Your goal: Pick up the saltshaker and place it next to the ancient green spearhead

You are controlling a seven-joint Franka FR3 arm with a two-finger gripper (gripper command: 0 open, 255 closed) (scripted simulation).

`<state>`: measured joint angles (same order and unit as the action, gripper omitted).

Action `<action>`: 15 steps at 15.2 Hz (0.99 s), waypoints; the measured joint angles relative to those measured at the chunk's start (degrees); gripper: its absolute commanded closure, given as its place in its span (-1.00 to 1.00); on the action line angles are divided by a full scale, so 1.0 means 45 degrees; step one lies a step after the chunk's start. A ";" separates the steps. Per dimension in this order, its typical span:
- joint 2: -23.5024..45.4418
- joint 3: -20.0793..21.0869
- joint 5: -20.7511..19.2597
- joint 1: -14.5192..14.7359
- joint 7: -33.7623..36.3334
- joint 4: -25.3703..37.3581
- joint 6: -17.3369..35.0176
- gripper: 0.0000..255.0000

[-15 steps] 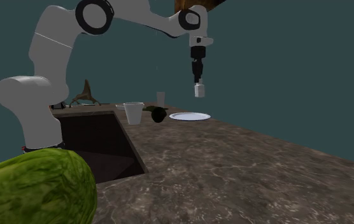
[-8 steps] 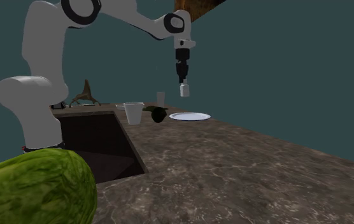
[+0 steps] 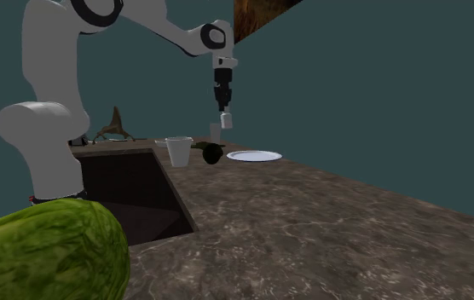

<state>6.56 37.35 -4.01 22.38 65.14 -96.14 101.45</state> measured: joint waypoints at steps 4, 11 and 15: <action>-0.0345 0.0448 0.0176 0.0519 0.0957 -0.0391 0.0099 1.00; -0.0615 0.1385 0.0302 0.1620 0.2972 -0.0748 0.0209 1.00; -0.0426 0.1897 0.0134 0.2284 0.4176 -0.0566 0.0127 1.00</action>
<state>4.64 45.89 -3.40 32.66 83.93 -98.68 102.02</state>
